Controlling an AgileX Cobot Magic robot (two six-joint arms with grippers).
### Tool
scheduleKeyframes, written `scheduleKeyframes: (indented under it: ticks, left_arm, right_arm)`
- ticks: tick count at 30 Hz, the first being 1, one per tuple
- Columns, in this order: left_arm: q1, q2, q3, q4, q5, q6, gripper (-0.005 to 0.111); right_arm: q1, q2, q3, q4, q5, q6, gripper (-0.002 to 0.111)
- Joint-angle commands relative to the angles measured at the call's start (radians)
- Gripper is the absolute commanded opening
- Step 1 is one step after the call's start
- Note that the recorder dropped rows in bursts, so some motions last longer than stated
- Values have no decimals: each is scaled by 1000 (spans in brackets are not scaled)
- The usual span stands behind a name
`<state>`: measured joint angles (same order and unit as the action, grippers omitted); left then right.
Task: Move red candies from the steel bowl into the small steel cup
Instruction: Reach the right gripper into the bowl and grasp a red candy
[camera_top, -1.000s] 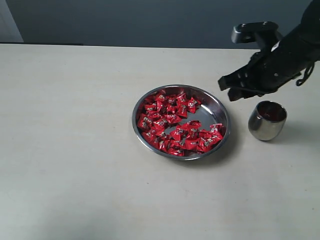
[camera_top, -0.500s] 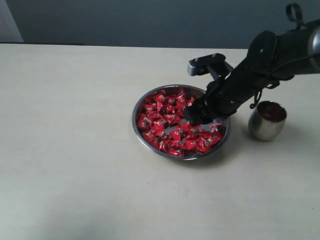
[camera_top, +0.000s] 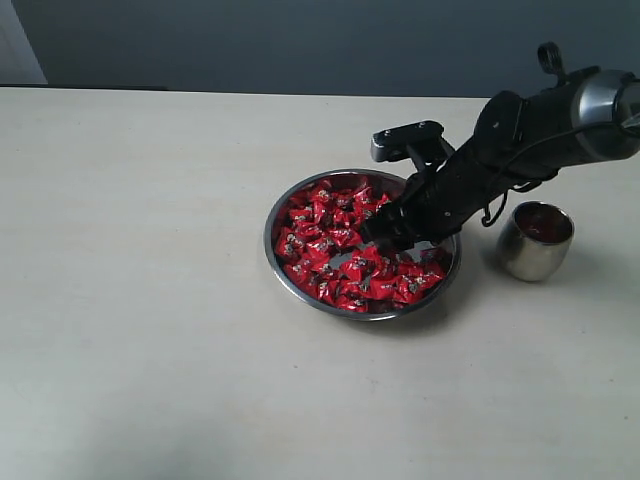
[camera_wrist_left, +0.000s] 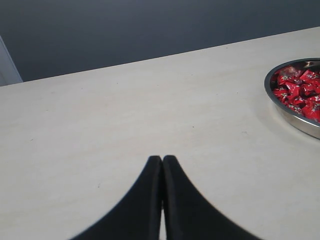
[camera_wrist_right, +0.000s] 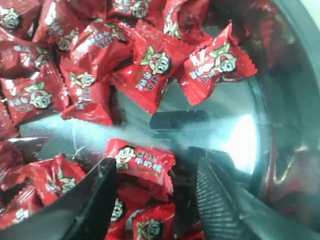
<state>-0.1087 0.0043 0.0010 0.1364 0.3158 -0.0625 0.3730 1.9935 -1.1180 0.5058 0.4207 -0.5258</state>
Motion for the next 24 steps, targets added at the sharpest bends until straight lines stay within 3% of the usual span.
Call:
scheduleKeyframes:
  ticks: [1,7,14,17,24]
  left_arm:
    - [-3,-4,-1,-1,-6,-6,0]
    - [-3,-4,-1,-1,-6,-6,0]
    - [-3,-4,-1,-1,-6,-6,0]
    - [-3,-4,-1,-1,-6,-6,0]
    - [-3,-4,-1,-1,-6,-6,0]
  right_arm:
    - [1,18,-7,4,13,-5,49]
    - [1,35,-7,14,15,-5,46]
    - [1,33,-32,27,38,-5,10]
    - [1,22,-38,27,44,-5,1]
    - [1,-25,-38,20,41,-5,-1]
